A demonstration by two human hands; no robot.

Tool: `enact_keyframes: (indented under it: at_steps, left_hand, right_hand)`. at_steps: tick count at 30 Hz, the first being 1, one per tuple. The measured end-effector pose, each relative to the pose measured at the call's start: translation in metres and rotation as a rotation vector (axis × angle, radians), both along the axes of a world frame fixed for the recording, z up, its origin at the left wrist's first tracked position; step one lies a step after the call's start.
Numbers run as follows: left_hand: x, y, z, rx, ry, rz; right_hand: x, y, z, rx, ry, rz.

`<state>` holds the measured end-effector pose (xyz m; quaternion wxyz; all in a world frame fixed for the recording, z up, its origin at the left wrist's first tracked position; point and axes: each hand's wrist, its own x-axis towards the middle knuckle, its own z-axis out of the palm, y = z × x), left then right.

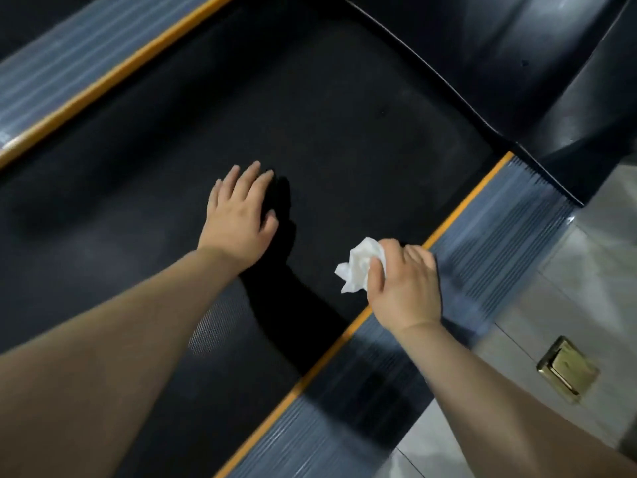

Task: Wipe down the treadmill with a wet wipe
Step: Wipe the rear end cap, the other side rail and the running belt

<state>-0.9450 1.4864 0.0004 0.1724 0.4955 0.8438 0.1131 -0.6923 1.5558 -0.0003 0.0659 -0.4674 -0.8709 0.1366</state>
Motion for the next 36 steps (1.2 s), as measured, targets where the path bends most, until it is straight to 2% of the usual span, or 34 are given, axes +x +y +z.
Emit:
enact_keyframes:
  at_steps: [5,8,11,15,19,22,23,26,28,31,34,36]
  left_hand:
    - [-0.030,0.045,-0.016,-0.179,0.120,-0.045]
    - [-0.056,0.059,-0.023,-0.136,0.168,-0.052]
    - [-0.097,0.065,-0.024,-0.096,0.181,0.055]
    - [-0.124,0.063,-0.036,-0.103,0.237,0.020]
    - [-0.124,0.059,-0.039,-0.061,0.235,0.020]
    - [-0.126,0.061,-0.034,-0.048,0.226,0.039]
    - [-0.125,0.061,-0.033,-0.052,0.221,0.037]
    - [-0.125,0.060,-0.033,-0.065,0.212,0.033]
    - [-0.125,0.060,-0.032,-0.062,0.209,0.036]
    - [-0.125,0.060,-0.033,-0.063,0.205,0.033]
    - [-0.128,0.061,-0.033,-0.082,0.194,0.033]
    - [-0.128,0.061,-0.033,-0.085,0.190,0.038]
  right_hand:
    - [0.001,0.002,-0.001,0.021,0.035,-0.028]
    - [0.001,0.000,-0.004,0.070,0.099,-0.035]
    - [0.002,0.001,-0.006,0.123,0.088,-0.007]
    - [-0.002,0.002,0.001,-0.002,0.080,-0.041]
    - [-0.015,0.030,0.004,-0.071,0.242,-0.199]
    - [-0.035,0.091,0.027,-0.124,0.481,-0.325]
    - [-0.040,0.117,0.033,-0.141,0.493,-0.385]
    - [-0.039,0.184,0.037,-0.065,0.362,-0.618]
    - [-0.032,0.212,0.025,0.009,0.213,-0.682]
    - [-0.037,0.217,0.009,-0.097,0.058,-0.621]
    - [-0.050,0.191,0.002,-0.145,0.054,-0.590]
    - [-0.047,0.178,-0.005,-0.163,-0.018,-0.532]
